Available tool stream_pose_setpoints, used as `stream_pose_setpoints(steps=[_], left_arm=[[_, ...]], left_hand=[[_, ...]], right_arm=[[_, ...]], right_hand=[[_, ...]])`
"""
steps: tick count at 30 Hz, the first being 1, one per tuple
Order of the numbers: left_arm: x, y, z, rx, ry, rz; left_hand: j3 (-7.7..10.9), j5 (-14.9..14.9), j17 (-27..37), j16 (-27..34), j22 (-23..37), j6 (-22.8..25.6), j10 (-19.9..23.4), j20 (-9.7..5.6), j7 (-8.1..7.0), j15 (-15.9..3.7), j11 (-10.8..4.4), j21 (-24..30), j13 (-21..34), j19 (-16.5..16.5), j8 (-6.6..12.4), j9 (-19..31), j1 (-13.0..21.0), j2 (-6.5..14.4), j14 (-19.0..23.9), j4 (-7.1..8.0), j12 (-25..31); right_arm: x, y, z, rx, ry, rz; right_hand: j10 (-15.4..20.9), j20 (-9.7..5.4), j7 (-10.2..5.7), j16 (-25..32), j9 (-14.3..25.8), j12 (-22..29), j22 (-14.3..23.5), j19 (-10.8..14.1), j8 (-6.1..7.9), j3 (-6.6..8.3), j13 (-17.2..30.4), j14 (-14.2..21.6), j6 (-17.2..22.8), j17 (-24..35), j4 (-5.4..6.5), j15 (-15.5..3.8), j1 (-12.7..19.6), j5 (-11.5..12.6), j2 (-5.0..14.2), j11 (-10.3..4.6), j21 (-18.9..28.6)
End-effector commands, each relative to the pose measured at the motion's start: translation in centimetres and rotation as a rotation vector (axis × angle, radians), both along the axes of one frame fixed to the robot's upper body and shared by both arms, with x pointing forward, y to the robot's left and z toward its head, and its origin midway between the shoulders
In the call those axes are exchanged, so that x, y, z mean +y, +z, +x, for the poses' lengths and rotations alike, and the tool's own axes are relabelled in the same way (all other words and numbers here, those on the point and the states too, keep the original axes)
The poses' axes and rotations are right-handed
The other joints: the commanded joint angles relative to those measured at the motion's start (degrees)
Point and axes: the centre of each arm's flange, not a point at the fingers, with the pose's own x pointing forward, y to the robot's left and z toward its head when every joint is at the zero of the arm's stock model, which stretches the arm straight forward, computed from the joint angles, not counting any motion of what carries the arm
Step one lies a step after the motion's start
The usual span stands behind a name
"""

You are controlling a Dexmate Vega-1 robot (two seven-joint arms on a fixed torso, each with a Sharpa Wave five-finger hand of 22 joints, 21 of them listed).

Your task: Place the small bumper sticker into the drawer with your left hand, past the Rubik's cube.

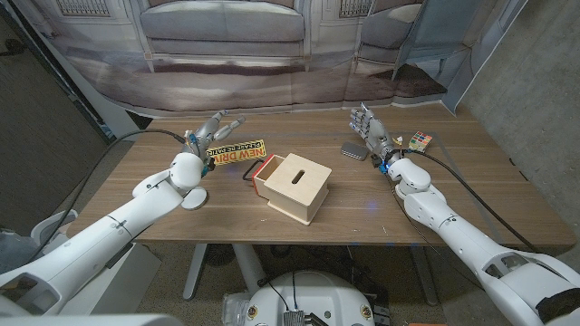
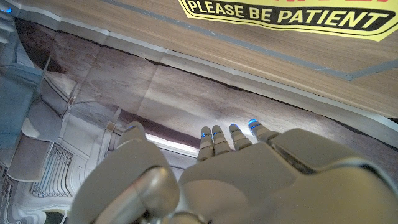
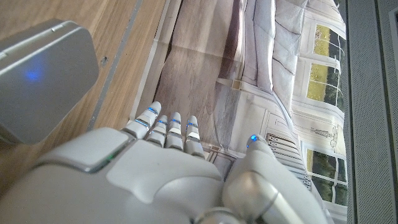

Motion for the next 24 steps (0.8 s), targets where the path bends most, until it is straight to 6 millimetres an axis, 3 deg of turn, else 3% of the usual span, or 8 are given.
stream_pose_setpoints(steps=[1, 22, 24], left_arm=[[0.04, 0.10, 0.01, 0.009, 0.034, 0.043], [-0.80, -0.43, 0.36, 0.033, 0.062, 0.092], [-0.85, -0.45, 0.37, 0.034, 0.063, 0.095]], left_hand=[[0.13, 0.21, 0.31, 0.22, 0.27, 0.26, 0.08, -2.17, -0.43, -0.72, -0.21, 0.26, 0.28, 0.17, 0.03, 0.10, 0.97, 0.06, 0.57, -0.44, -0.12], [0.11, 0.27, 0.35, 0.22, 0.30, 0.80, 0.49, -2.25, -0.63, -0.98, -0.52, 0.12, 0.30, 0.14, 0.06, 0.12, 1.78, 0.09, 0.97, -0.86, -0.08], [0.09, 0.29, 0.34, 0.21, 0.29, 0.88, 0.84, -3.33, -0.67, -1.30, -0.58, 0.10, 0.30, 0.24, 0.03, 0.12, 2.06, 0.10, 1.11, -1.00, 0.01]], right_arm=[[0.28, 0.07, 0.13, -0.002, 0.002, 0.000], [0.40, -0.35, 0.07, 0.001, 0.011, 0.005], [0.33, -0.38, 0.04, 0.000, 0.010, 0.008]], right_hand=[[0.42, -0.26, -0.19, -0.01, 0.18, -0.06, 0.11, 0.33, 0.07, 0.06, 0.18, 0.39, 0.50, 0.08, -0.43, 0.39, 0.20, -0.19, 0.43, 0.05, -0.22], [0.49, -0.15, -0.23, -0.01, 0.18, -0.09, 0.12, 0.46, 0.05, -0.02, 0.18, 0.51, 0.52, 0.09, -0.49, 0.45, 0.18, -0.21, 0.51, 0.06, -0.51], [0.50, -0.16, -0.20, -0.01, 0.18, -0.09, 0.12, 0.47, 0.07, -0.03, 0.18, 0.52, 0.56, 0.09, -0.49, 0.46, 0.18, -0.21, 0.51, 0.08, -0.54]])
